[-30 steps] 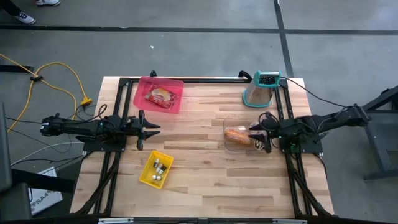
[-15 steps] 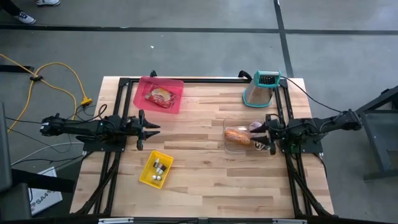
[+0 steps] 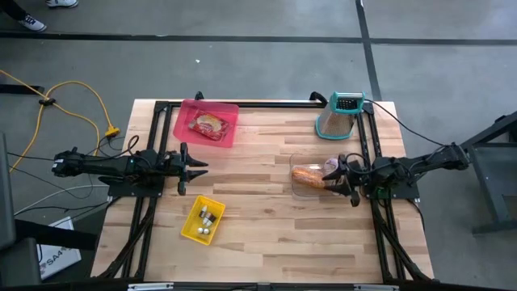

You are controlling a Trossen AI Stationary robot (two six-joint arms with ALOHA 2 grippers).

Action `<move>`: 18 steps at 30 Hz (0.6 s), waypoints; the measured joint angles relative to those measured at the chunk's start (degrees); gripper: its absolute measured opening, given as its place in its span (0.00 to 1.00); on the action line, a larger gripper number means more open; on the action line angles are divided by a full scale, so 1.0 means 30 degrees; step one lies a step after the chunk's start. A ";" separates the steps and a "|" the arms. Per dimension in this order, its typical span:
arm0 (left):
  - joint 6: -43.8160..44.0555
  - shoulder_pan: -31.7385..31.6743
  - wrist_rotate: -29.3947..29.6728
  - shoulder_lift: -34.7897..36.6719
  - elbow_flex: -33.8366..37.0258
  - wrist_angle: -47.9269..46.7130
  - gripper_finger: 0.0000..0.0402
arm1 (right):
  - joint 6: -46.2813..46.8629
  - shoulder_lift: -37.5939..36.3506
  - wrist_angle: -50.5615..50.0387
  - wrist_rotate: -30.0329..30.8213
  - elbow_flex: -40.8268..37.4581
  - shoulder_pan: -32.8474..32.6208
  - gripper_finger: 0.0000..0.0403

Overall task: Pick & Place Food Item
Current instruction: Return to Home Position

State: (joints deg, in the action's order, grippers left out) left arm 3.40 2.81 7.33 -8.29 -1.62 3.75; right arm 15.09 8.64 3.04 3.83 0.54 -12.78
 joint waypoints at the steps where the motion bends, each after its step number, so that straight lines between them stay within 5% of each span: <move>1: 0.0000 0.0000 0.0000 0.0006 0.0006 0.0006 0.25 | 0.0000 0.0000 -0.0105 -0.0132 0.0000 0.0000 0.38; 18: 0.0003 -0.0004 0.0000 0.0004 0.0001 0.0043 0.25 | 0.0058 -0.0044 -0.0705 -0.1411 -0.0022 0.0000 0.38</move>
State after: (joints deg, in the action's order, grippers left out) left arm 3.41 2.79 7.33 -8.28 -1.62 3.88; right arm 15.27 8.51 0.93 -0.40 0.47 -12.78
